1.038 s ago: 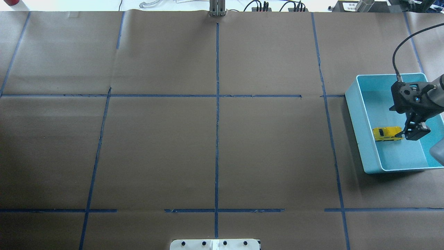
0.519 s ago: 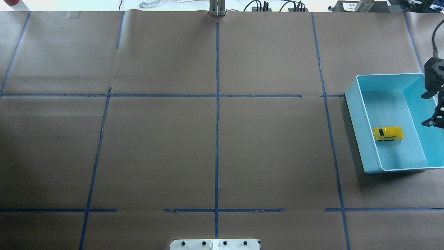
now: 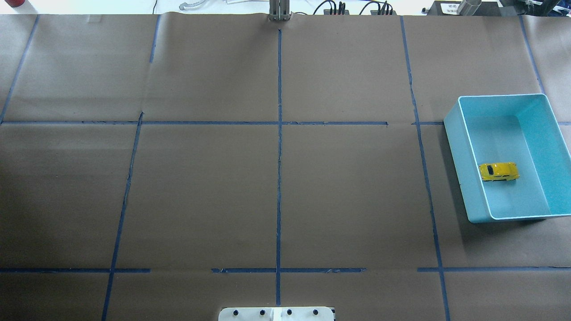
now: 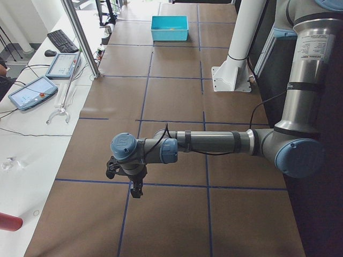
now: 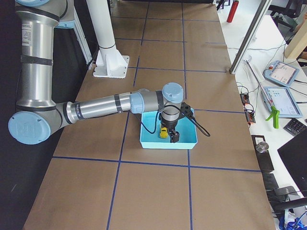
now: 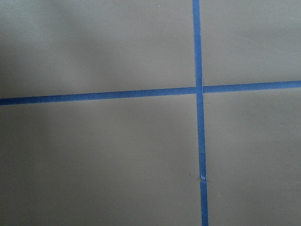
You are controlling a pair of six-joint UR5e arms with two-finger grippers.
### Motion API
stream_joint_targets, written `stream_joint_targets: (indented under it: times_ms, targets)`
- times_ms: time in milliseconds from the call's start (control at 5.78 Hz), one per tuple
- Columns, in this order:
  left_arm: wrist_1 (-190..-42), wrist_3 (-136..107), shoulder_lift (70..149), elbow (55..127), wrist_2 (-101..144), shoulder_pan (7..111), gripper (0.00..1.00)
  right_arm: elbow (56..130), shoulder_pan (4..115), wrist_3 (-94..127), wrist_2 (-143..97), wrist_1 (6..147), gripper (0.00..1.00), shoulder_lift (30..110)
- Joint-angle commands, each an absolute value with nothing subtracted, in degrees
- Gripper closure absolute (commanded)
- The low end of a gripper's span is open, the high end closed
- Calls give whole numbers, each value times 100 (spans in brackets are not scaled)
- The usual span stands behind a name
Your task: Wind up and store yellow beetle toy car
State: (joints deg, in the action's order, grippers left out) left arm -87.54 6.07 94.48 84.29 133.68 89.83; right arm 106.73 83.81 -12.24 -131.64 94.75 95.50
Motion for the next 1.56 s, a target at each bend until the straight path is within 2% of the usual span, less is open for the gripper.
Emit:
stream_joint_targets:
  times_ms: [0, 173, 1384]
  targets:
    - [-8754, 607, 9448, 8429, 13368, 8982, 0, 10207, 8840, 189, -13157, 9466, 0, 9615]
    - [-8754, 615, 9448, 8429, 13368, 8982, 0, 9882, 9216, 193, -13218, 9431, 0, 9650]
    - [-8754, 615, 9448, 8429, 13368, 8982, 0, 9976, 9272, 62, -13791, 9404, 0, 9650]
